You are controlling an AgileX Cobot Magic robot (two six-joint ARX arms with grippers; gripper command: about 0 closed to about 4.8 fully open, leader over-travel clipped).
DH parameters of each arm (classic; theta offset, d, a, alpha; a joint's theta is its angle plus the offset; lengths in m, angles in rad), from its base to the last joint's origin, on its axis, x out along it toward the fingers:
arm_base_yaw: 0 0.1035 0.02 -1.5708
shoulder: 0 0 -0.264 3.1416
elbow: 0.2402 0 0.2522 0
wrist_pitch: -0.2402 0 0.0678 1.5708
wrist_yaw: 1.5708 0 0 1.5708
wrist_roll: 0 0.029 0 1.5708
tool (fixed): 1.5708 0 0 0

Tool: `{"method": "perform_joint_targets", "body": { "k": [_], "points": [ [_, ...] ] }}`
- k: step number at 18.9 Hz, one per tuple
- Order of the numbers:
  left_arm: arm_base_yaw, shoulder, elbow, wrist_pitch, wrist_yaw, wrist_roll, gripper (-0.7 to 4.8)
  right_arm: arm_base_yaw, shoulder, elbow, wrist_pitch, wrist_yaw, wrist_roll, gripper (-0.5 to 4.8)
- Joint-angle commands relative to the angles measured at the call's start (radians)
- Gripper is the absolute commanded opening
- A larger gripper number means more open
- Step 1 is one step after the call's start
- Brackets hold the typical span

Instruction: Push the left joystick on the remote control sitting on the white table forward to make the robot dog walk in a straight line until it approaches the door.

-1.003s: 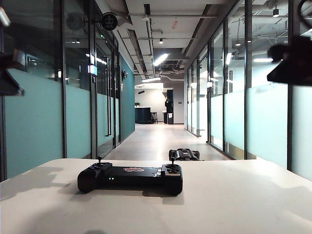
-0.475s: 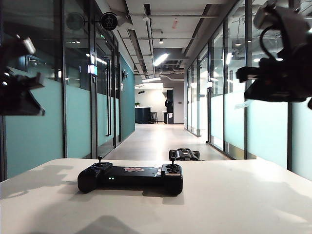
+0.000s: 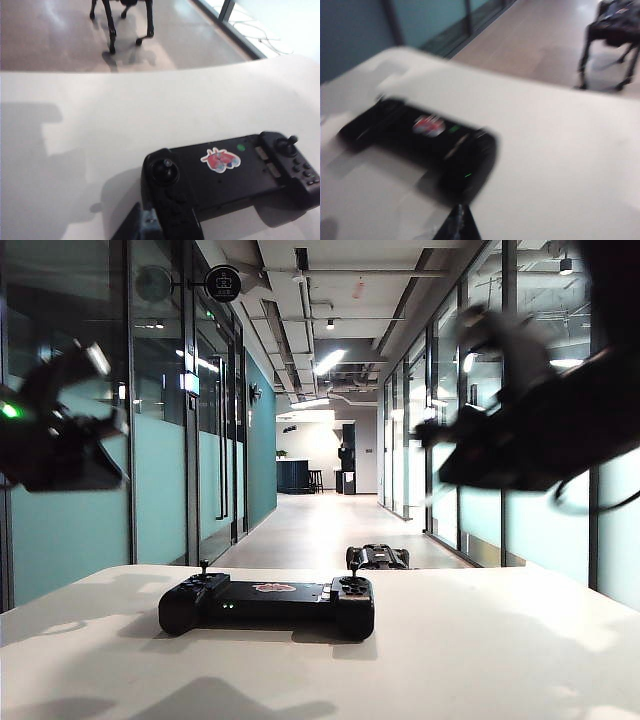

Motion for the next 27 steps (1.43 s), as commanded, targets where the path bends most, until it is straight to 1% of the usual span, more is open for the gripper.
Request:
{"method": "perform_joint_targets", "body": {
  "k": [1,4,6,7,8,9,10,11,16,19,24,27],
  "points": [
    [0.0,0.09,0.058,0.01,0.031,0.003,-0.06,0.053,0.102,0.054,0.045,0.012,0.004,-0.06],
    [0.0,0.151,0.095,0.02,0.031,0.005,-0.06,0.079,0.177,0.099,0.045,0.034,0.027,-0.06],
    [0.0,0.189,0.105,0.068,0.031,0.005,-0.06,0.079,0.23,0.13,0.044,0.034,0.058,-0.03],
    [0.0,0.196,0.105,0.075,0.031,0.005,-0.06,0.079,0.249,0.143,0.043,0.034,0.06,0.37],
    [0.0,0.2,0.105,0.079,0.031,0.005,-0.06,0.079,0.275,0.159,0.045,0.034,0.067,1.87],
    [0.0,0.2,0.105,0.079,0.031,0.005,-0.06,0.079,0.292,0.17,0.043,0.034,0.091,2.87],
    [0.0,0.2,0.105,0.084,0.04,0.005,-0.06,0.079,0.317,0.187,0.043,0.034,0.12,3.58],
    [0.0,0.2,0.105,0.086,0.055,0.005,-0.06,0.079,0.335,0.198,0.043,0.034,0.133,3.6],
    [0.0,0.2,0.105,0.087,0.057,0.005,-0.06,0.079,0.434,0.279,0.04,0.037,0.163,3.6],
    [-0.001,0.2,0.105,0.087,0.057,0.004,-0.06,0.078,0.478,0.317,0.035,0.087,0.167,3.6],
    [-0.001,0.2,0.105,0.087,0.074,0.004,-0.06,0.076,0.549,0.369,0.006,0.087,0.214,3.6],
    [-0.001,0.2,0.105,0.087,0.076,0.004,-0.06,0.075,0.593,0.406,-0.006,0.087,0.218,3.6]
  ]
}}
